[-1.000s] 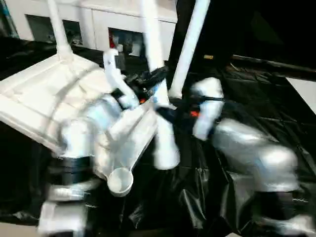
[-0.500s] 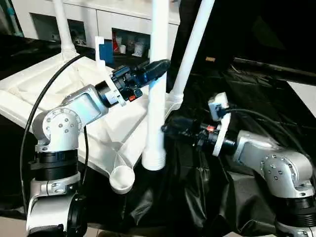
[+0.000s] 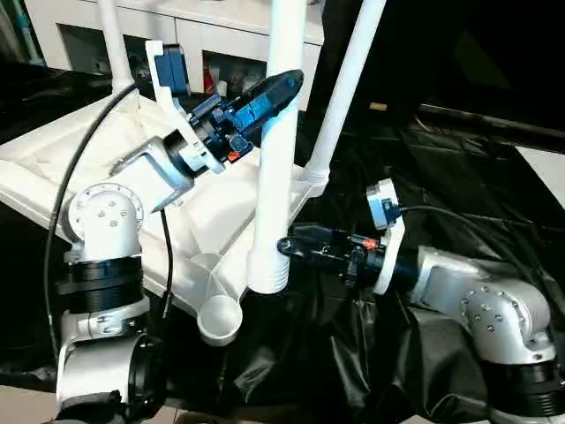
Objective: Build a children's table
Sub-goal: Pick table leg
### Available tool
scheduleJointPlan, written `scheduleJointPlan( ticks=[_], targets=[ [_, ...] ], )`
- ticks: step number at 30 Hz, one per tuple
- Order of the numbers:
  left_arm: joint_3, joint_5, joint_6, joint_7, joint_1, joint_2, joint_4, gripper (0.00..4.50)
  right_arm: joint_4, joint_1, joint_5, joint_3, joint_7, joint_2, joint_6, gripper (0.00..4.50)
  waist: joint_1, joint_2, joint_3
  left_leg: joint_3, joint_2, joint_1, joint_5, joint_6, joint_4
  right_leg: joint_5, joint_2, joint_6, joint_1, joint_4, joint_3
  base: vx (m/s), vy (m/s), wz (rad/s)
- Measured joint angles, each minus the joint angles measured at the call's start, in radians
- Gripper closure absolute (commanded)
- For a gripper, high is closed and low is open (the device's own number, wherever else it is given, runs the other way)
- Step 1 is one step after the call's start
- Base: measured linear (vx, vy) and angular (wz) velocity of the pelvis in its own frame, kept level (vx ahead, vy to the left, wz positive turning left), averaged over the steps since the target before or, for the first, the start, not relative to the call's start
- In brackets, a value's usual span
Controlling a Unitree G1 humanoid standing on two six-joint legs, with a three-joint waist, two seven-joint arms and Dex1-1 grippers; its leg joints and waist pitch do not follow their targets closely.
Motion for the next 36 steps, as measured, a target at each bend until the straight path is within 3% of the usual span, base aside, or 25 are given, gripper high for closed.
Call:
scheduleJointPlan(
  ticks=[6, 9, 12, 14, 16, 18, 21, 25, 29, 32, 34, 36],
  targets=[
    [-0.011, -0.006, -0.001, -0.010, 0.000, -0.004, 0.000, 2.78, -0.010, 0.004, 0.006, 0.002, 0.005, 0.001, 0.000, 1.61, 0.001, 0.002, 0.000, 0.000, 0.000, 0.000, 0.000, 0.000, 0.000, 0.000, 0.000, 0.000, 0.000, 0.000, 0.000, 0.000, 0.000, 0.00],
    [-0.029, -0.006, 0.000, -0.023, 0.000, -0.009, 0.000, 2.78, -0.013, 0.005, 0.022, 0.002, 0.010, 0.001, 0.000, 1.99, 0.004, 0.002, 0.000, 0.000, 0.000, 0.000, 0.000, 0.000, 0.000, 0.000, 0.000, 0.000, 0.000, 0.000, 0.000, 0.000, 0.000, 0.00],
    [-0.037, -0.006, 0.001, -0.024, 0.000, -0.011, 0.000, 2.78, -0.013, 0.004, 0.025, 0.002, 0.010, 0.001, 0.004, 2.01, 0.005, 0.002, 0.000, 0.000, 0.000, 0.000, 0.000, 0.000, 0.000, 0.000, 0.000, 0.000, 0.000, 0.000, 0.000, 0.000, 0.000, 0.00],
    [-0.039, -0.006, -0.002, -0.024, 0.000, -0.006, 0.000, 2.78, -0.012, 0.004, 0.025, 0.002, 0.006, 0.001, 0.004, 2.39, 0.006, 0.002, 0.000, 0.000, 0.000, 0.001, 0.000, 0.000, 0.000, 0.000, 0.000, 0.000, 0.000, 0.000, 0.000, 0.000, 0.000, 0.00],
    [-0.042, 0.002, -0.008, -0.015, 0.000, -0.001, 0.001, 2.78, -0.012, 0.003, 0.023, 0.003, 0.006, 0.002, 0.003, 2.39, 0.007, 0.002, 0.000, 0.000, 0.000, 0.001, 0.000, 0.000, 0.000, 0.000, 0.000, 0.000, 0.000, 0.000, 0.000, 0.000, 0.000, 0.00],
    [-0.042, 0.006, -0.012, 0.010, 0.000, -0.002, 0.005, 2.22, -0.006, 0.002, 0.014, 0.005, -0.003, 0.010, -0.013, 2.54, 0.008, 0.002, 0.000, 0.000, 0.000, 0.001, 0.000, 0.000, 0.000, 0.000, 0.000, 0.000, 0.000, 0.000, 0.000, 0.000, 0.000, 0.00],
    [-0.051, 0.061, -0.021, 0.054, 0.001, 0.009, 0.014, 2.05, 0.017, -0.012, -0.038, 0.009, -0.054, 0.034, -0.062, 2.54, 0.007, 0.002, 0.000, 0.000, 0.000, 0.000, 0.002, -0.003, 0.000, 0.001, 0.000, 0.001, 0.000, 0.000, 0.000, 0.000, 0.000, 0.00],
    [-0.124, 0.178, -0.080, 0.117, 0.014, 0.015, -0.010, 1.65, 0.040, -0.034, -0.110, 0.015, -0.132, 0.053, -0.115, 2.58, 0.014, 0.003, 0.001, 0.000, 0.000, 0.000, 0.002, -0.004, 0.000, 0.001, 0.000, 0.001, 0.000, 0.000, 0.000, 0.000, 0.000, 0.00],
    [-0.208, 0.266, -0.108, 0.192, 0.069, -0.002, -0.053, 1.65, 0.055, -0.069, -0.200, 0.043, -0.189, 0.057, -0.169, 2.59, 0.014, 0.004, 0.001, 0.000, 0.000, 0.000, 0.003, -0.005, 0.000, 0.001, 0.000, 0.001, 0.000, 0.000, 0.000, 0.000, 0.000, 0.00],
    [-0.223, 0.276, -0.106, 0.228, 0.088, -0.035, -0.062, 1.65, 0.064, -0.078, -0.228, 0.070, -0.204, 0.060, -0.186, 2.59, 0.013, 0.004, 0.001, 0.000, 0.000, 0.000, 0.003, -0.005, -0.001, 0.001, 0.000, 0.001, 0.000, 0.000, 0.000, 0.000, 0.000, 0.00],
    [-0.222, 0.293, -0.106, 0.266, 0.085, -0.042, -0.062, 1.99, 0.072, -0.084, -0.257, 0.084, -0.218, 0.060, -0.202, 2.59, 0.012, 0.004, 0.001, 0.000, 0.000, 0.000, 0.003, -0.005, -0.001, 0.001, 0.000, 0.001, 0.000, 0.000, 0.000, 0.000, 0.000, 0.00],
    [-0.213, 0.303, -0.109, 0.297, 0.081, -0.046, -0.060, 2.04, 0.076, -0.086, -0.278, 0.091, -0.227, 0.060, -0.212, 2.59, 0.012, 0.004, 0.001, 0.000, 0.000, 0.000, 0.003, -0.005, -0.001, 0.001, 0.000, 0.002, 0.000, 0.000, 0.000, 0.000, 0.000, 0.00]
  ],
)
